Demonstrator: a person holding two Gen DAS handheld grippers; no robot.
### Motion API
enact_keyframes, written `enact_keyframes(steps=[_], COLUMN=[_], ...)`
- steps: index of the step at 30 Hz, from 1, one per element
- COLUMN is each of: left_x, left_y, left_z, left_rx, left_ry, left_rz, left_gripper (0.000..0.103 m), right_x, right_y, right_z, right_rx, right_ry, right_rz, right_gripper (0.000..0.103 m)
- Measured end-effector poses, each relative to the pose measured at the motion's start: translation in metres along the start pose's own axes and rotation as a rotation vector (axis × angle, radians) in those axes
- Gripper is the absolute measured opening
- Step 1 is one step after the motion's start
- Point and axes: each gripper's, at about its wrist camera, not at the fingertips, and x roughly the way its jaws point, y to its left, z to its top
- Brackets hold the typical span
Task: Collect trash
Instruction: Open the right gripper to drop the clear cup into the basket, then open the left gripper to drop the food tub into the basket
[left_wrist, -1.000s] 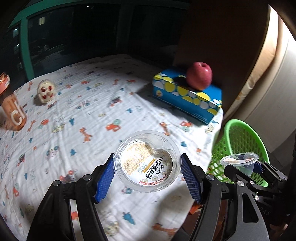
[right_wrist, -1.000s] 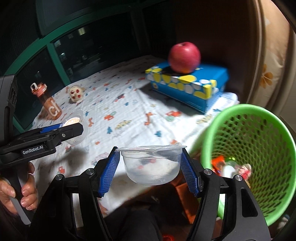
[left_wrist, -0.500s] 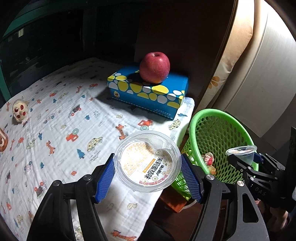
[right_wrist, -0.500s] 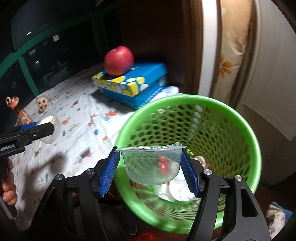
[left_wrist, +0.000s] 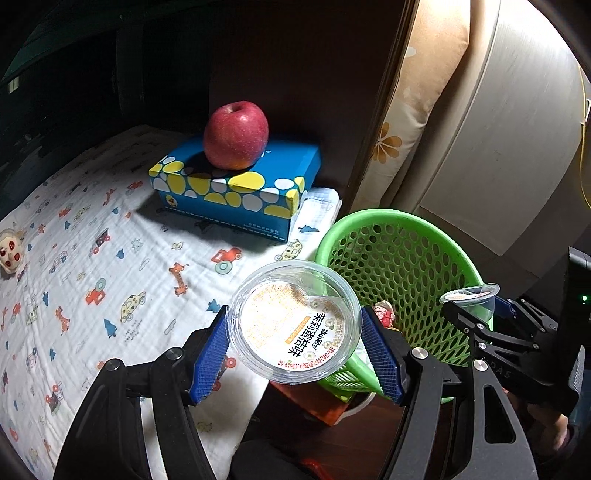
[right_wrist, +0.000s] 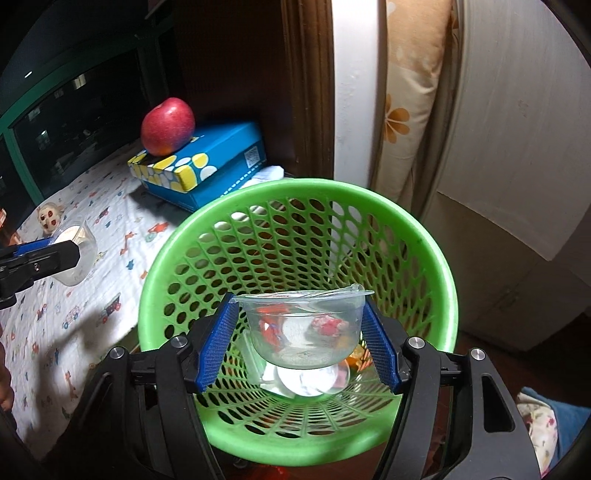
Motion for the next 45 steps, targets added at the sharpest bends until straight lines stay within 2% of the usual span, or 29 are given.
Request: enact_keyframes(steps=[4, 21, 31, 33, 39, 45], left_x=[0.004, 0.037, 0.049, 0.049, 0.043, 0.026], left_y=[-0.011, -0.048, -0.061, -0.062, -0.058, -0.039], left_z=[0.005, 0.011, 0.011, 0.011, 0.010, 0.008], left_rx=[0.021, 0.084, 0.098, 0.098, 0.095, 0.070], left_ry=[0.004, 0.060, 0.073, 0.068, 0.052, 0.021], left_rz=[-0.011, -0.037, -0.056, -0.058, -0.064, -0.020], left_gripper=[0.067, 0.067, 0.068, 0.073, 0.076, 0.084], right_x=[-0.001, -0.023, -0.031, -0.032, -0.033, -0.038], right_y=[-0.011, -0.029, -0.030, -0.030, -0.025, -0.015], right_z=[-0.001, -0.010, -0.020, -0.022, -0.028, -0.033], right_rx=[0.021, 0.083, 0.076, 0.079, 0.085, 0.095], right_ry=[0.000, -0.037, -0.046, -0.046, -0.040, -0.043], right_rz=[-0.008, 0.013, 0.000, 0.000, 0.012, 0.038], right_gripper=[0.072, 0.079, 0.082, 0.082, 0.083, 0.083])
